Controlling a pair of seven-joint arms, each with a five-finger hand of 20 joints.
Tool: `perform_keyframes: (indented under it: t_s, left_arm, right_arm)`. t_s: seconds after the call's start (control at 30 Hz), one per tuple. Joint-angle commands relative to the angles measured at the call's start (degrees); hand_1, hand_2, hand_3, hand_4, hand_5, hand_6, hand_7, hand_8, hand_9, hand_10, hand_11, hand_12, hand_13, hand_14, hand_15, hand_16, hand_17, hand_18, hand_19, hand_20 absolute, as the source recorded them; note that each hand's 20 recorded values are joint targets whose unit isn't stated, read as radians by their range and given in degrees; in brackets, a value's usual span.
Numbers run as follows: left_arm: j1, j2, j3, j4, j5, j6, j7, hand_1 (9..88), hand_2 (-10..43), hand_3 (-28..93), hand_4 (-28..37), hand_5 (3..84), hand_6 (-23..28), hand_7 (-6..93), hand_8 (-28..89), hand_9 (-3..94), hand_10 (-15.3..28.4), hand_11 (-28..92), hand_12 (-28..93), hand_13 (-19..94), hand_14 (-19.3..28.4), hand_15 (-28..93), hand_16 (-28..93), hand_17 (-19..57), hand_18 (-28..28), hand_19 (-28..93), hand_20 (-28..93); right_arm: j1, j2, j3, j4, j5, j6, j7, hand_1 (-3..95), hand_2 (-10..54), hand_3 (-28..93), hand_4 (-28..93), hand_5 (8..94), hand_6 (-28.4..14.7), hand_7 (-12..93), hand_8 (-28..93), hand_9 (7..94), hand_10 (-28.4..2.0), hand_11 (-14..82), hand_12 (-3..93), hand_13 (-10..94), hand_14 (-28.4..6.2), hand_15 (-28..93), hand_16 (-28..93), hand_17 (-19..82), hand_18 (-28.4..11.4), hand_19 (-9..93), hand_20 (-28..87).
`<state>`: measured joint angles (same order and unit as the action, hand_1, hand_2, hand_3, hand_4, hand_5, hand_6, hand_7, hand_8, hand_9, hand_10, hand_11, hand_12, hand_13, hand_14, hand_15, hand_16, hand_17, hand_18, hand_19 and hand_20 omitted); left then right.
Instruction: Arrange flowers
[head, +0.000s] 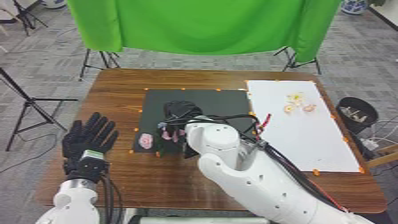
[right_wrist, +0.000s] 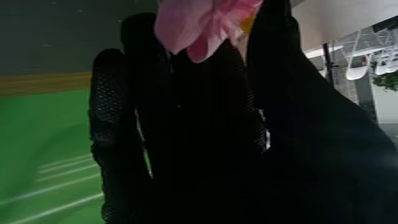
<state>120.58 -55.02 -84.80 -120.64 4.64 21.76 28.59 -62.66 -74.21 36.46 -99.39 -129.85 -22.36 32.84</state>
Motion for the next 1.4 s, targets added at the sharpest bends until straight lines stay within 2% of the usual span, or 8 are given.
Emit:
perform_keyframes:
  t_s: [0.03, 0.33, 0.37, 0.5, 0.7, 0.8, 0.93, 1.4]
  left_arm:
    - [0.0, -0.19, -0.32, -0.15, -0.06, 0.05, -0.52, 26.0, 16.9, 73, -28.3, 42.7, 10.5, 16.7, -9, 35.0, 16.1, 29, 12, 26, 17.3, 45, -9, -6.3, 14.7, 38, 9]
    - [0.6, -0.78, -0.41, -0.25, -0.27, -0.49, -0.04, 26.5, 16.3, 73, -28.3, 42.1, 10.5, 16.9, -9, 34.6, 16.0, 29, 12, 26, 17.3, 45, -9, -6.3, 14.7, 38, 8]
    - [0.4, -1.31, -0.39, 0.23, -0.18, -1.08, -0.22, 26.5, 16.3, 73, -28.3, 42.1, 10.5, 16.9, -9, 34.6, 16.0, 29, 12, 26, 17.3, 45, -9, -6.3, 14.7, 38, 8]
    - [0.8, -1.09, -0.53, -0.33, 0.00, -1.44, 0.01, 26.5, 16.3, 73, -28.3, 42.2, 10.5, 16.9, -9, 34.6, 16.1, 29, 12, 26, 17.3, 45, -9, -6.3, 14.7, 38, 8]
    - [2.0, -1.22, -1.07, -0.19, 1.56, -4.91, -0.82, 26.0, 16.3, 73, -28.3, 41.8, 10.5, 16.3, -9, 33.8, 15.8, 28, 12, 25, 17.3, 44, -9, -6.3, 14.6, 38, 8]
    - [1.7, -1.20, -0.90, -0.19, 1.75, -4.91, -0.70, 25.8, 16.3, 73, -28.3, 41.5, 10.3, 15.9, -8, 33.7, 15.8, 27, 12, 25, 17.3, 44, -8, -6.4, 14.6, 37, 8]
    - [1.7, -0.98, -0.80, 0.00, 5.05, -5.76, -0.86, 25.5, 16.3, 73, -28.3, 41.5, 10.3, 15.7, -8, 33.8, 15.7, 27, 12, 25, 17.2, 43, -8, -6.5, 14.7, 37, 8]
    - [1.7, -1.45, -0.80, -0.28, 5.25, -5.54, -1.26, 25.6, 16.5, 72, -28.3, 41.3, 10.2, 15.2, -8, 33.9, 15.5, 27, 12, 25, 17.0, 42, -8, -6.7, 14.9, 37, 8]
  right_arm:
    - [-0.9, 0.1, 0.7, -0.7, -0.4, -0.7, 1.0, 45.3, -9.5, 78, -28, 61.8, -3.7, 15, -12, 66.8, -16.0, 15.1, 15.5, 64, -12.4, 34, 19, 28, -22.5, 75, 25]
    - [-1.7, 0.9, 4.3, -2.8, 0.6, -1.1, 1.5, 43.1, -9.5, 78, -28, 59.9, -4.5, 15, -12, 61.8, -17.1, 12.4, 14.6, 62, -13.3, 35, 18, 28, -23.0, 76, 25]
    - [-1.5, 1.8, 4.9, -3.5, 0.6, -0.2, 2.0, 42.5, -9.5, 78, -28, 59.5, -4.8, 15, -12, 61.0, -17.4, 12.2, 14.5, 62, -13.5, 35, 17, 28, -23.0, 76, 25]
    - [-1.1, 6.2, 10.9, -4.3, 0.6, 3.1, 2.8, 41.5, -9.5, 78, -28, 58.6, -5.1, 14, -12, 59.4, -17.7, 11.5, 14.3, 60, -14.1, 34, 17, 28, -22.9, 75, 25]
    - [1.0, 15.5, 17.5, 0.1, 5.3, 5.0, 2.8, 43.6, -9.5, 80, -28, 52.5, -4.3, 15, -12, 53.0, -17.1, 10.4, 14.1, 53, -14.0, 29, 15, 24, -20.0, 65, 19]
    - [0.4, 20.9, 18.6, 1.4, 2.9, 6.4, 3.9, 46.6, -9.5, 81, -28, 51.6, -4.0, 16, -13, 52.5, -15.8, 9.8, 13.0, 52, -13.1, 21, 13, 24, -17.1, 56, 16]
    - [-2.4, 25.7, 21.4, 1.4, 2.7, 5.1, 6.5, 53.7, -8.2, 81, -28, 53.7, -3.5, 15, -13, 53.9, -13.5, 8.6, 11.2, 51, -10.7, 15, 11, 28, -13.3, 43, 14]
    - [-7.0, 25.9, 24.2, 5.2, 0.1, 0.0, 2.6, 56.8, -5.5, 83, -28, 50.7, -3.5, 12, -12, 48.5, -11.4, 7.0, 9.7, 42, -8.1, 13, 6, 29, -10.1, 31, 21]
